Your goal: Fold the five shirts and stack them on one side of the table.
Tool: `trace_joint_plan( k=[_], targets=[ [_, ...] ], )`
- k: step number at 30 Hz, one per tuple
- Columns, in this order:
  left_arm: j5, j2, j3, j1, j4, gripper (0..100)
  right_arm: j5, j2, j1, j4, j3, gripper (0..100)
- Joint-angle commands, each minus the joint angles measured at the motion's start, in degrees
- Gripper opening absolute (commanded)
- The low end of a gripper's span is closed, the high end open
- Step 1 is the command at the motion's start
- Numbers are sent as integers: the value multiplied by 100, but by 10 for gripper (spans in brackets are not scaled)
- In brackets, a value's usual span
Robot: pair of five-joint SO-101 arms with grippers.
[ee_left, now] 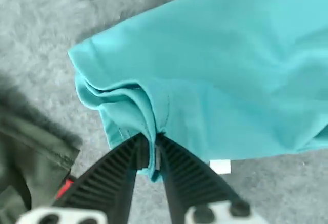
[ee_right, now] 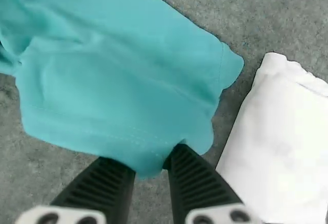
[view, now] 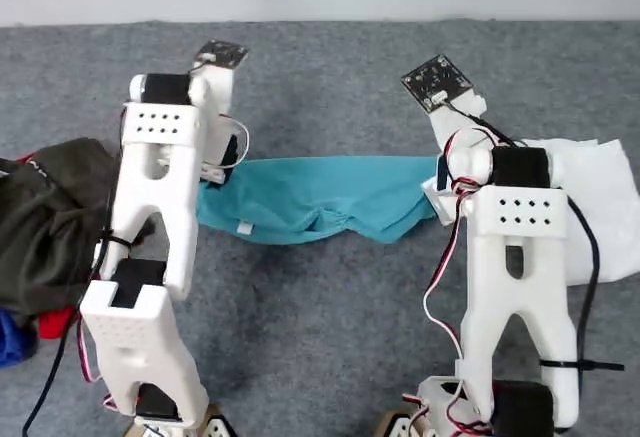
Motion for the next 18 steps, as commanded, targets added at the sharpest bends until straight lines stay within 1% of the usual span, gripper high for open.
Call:
trace_joint_plan(
  k=[1, 4, 9, 15, 18],
  targets=[
    [-44, -255, 233, -62, 123, 15, 70, -22, -40, 356, 308, 11],
    [-44, -273, 637, -273, 123, 15, 114, -22, -13, 664, 765, 10],
    [-79, -246, 1490, -642, 123, 15, 712, -22, -4, 989, 1389, 10],
    [-677, -237, 2387, -932, 114, 15, 1081, -22, -4, 927, 1916, 10],
    [-835, -237, 2589, -985, 105, 15, 1240, -22, -4, 927, 2057, 10]
  ],
)
